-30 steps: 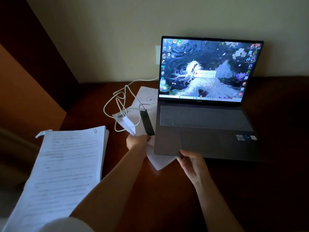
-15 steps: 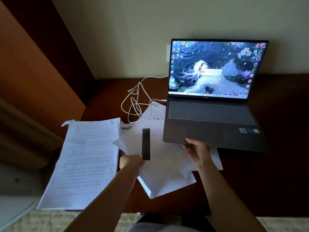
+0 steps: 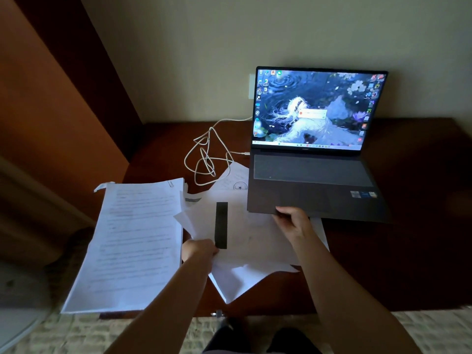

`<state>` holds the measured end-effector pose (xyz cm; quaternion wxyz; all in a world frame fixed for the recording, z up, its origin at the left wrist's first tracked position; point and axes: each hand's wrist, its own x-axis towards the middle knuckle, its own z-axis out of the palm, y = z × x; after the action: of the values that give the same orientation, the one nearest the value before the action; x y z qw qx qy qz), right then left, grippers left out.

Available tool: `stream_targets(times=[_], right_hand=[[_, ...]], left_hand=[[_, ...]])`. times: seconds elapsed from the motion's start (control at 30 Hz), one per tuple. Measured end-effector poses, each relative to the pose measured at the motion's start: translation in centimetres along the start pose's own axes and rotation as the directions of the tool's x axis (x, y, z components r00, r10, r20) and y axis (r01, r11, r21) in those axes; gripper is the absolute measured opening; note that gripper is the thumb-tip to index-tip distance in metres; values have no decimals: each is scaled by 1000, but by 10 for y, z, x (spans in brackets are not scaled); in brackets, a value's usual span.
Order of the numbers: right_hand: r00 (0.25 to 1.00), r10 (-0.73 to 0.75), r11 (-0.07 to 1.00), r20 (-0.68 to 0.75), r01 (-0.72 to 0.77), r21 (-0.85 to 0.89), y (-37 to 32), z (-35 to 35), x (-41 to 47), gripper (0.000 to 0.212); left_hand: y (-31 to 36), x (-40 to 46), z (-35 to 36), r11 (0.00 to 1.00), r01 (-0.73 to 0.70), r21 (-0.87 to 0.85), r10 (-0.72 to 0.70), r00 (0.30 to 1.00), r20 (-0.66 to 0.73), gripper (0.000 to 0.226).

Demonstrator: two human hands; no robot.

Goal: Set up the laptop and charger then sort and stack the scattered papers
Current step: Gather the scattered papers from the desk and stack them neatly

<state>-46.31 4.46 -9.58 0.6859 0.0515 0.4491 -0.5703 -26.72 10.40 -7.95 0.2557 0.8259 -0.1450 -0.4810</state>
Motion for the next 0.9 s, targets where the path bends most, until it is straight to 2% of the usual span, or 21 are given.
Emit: stream_targets(times=[0.1,0.2,0.27,0.37,0.7,0.9], right_hand=[[995,-62,998,-84,61,-6,0,-6,-1,29],[982,-133,991,-136,128,-46,-1,-13,-5,55],[979,-152,987,-137,143,-71,-3,-15,-7,60],[974,-159,983,-163,142,-114,-3,-18,-9,59],[965,-173,968,-199,129,-217,3,-26,-10,55],[932,-213,950,-293,127,-286,5,-26,-11,52]], left_hand=[[-9,-13,-3,1000,8,-13,-8,1000,6,20],[-16,-28,-3,1000,10,-14,-10,1000,2,18],[-21,-35,-1,996,20,-82,-20,1000,-5,20],[-26,-46,2,990,16,-137,-20,999,-26,21],[-39,-61,-9,996,-47,-71,40,994,-101,19],[-39,-63,-12,996,-57,-70,50,994,-102,19]])
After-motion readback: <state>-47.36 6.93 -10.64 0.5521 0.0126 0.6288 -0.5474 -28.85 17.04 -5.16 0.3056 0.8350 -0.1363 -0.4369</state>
